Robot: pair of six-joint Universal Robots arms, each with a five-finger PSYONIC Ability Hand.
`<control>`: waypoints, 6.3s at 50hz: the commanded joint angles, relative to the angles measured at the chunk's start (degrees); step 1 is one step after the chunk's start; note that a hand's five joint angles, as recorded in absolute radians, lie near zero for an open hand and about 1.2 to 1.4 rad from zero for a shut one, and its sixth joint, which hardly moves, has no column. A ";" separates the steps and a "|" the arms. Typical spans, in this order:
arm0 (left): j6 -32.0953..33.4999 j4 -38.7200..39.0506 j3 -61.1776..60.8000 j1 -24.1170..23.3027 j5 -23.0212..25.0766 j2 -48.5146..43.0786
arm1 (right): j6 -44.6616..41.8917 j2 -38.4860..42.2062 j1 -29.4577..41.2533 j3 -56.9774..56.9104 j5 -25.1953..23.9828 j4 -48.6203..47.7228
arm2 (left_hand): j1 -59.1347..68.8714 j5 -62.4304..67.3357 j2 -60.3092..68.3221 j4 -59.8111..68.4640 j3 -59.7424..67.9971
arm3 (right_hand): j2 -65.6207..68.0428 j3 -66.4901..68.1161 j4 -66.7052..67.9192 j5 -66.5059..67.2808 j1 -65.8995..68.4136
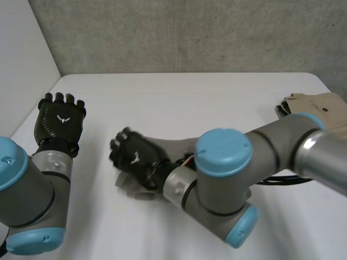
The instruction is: Fold the laundry.
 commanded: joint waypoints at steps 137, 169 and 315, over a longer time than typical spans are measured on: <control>-24.42 -31.70 24.55 -11.77 11.81 -20.04 | 47.46 0.73 -13.56 -0.05 10.18 15.87 | -0.16 -1.58 -0.58 -0.53 -0.87 | -2.60 -2.15 -3.27 -3.82 -1.53; -28.89 -31.53 24.55 -10.80 12.94 2.97 | 39.72 -18.86 -14.36 12.86 13.16 8.50 | -1.16 -2.59 -1.59 -1.54 -1.88 | -2.60 -2.15 -3.27 -3.82 -1.53; -34.00 -46.38 33.34 -7.98 24.38 -2.29 | 35.76 26.22 -77.11 -26.33 -48.79 -35.45 | -0.32 -1.74 -0.74 -0.70 -1.04 | 67.40 67.85 66.73 66.18 68.47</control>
